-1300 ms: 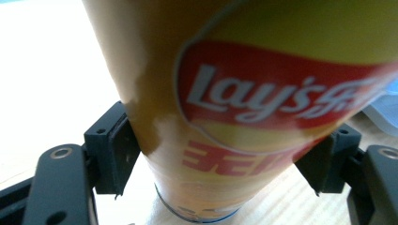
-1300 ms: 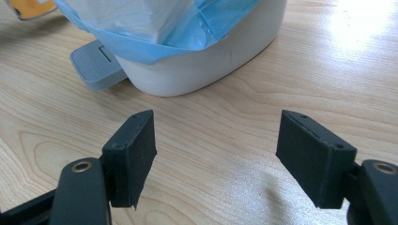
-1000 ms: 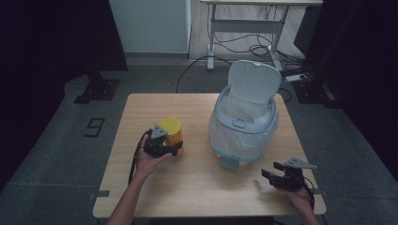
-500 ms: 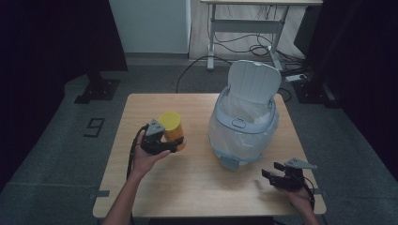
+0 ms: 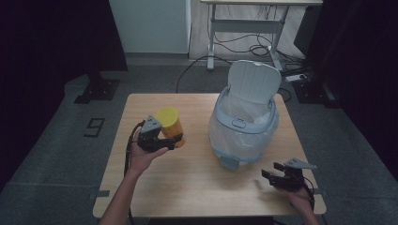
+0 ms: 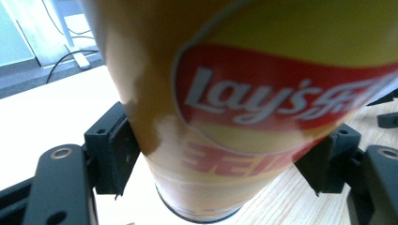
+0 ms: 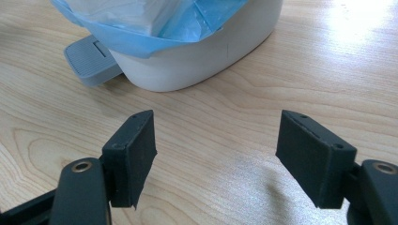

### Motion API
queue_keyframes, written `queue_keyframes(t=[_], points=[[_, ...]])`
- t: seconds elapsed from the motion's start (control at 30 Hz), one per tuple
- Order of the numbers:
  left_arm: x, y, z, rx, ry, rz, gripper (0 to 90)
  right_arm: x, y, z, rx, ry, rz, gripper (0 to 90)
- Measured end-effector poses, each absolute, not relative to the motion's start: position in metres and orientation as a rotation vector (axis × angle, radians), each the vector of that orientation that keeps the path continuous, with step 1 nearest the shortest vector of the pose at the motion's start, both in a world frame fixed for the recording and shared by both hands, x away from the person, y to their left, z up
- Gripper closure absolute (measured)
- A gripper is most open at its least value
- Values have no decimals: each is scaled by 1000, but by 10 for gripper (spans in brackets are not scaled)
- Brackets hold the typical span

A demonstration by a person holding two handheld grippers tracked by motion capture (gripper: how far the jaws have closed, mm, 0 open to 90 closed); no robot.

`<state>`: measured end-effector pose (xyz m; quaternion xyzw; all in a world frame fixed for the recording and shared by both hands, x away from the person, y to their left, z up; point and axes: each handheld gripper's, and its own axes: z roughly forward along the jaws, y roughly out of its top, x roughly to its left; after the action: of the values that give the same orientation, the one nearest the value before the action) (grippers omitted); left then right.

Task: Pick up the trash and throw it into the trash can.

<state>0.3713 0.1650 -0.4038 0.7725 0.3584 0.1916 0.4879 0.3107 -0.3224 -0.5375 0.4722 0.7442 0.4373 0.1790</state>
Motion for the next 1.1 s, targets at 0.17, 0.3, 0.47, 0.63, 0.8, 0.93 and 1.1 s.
queue_keyframes(t=[0.17,0.3,0.47,0.63,0.8,0.93,1.1], points=[[370,164,-397,1875,859,474,238,311,-322,-538,1336,2104,1234,279],[369,164,-392,1870,851,472,238,311,-322,-538,1337,2104,1234,279],[367,163,-385,1863,838,469,238,311,-323,-538,1339,2104,1231,279],[366,161,-377,1861,824,477,238,311,-323,-539,1341,2107,1227,279],[365,158,-368,1867,807,486,238,311,-323,-539,1346,2110,1223,279],[365,155,-360,1862,790,490,238,312,-324,-540,1349,2110,1219,278],[365,152,-352,1851,771,479,238,312,-324,-540,1350,2107,1217,278]])
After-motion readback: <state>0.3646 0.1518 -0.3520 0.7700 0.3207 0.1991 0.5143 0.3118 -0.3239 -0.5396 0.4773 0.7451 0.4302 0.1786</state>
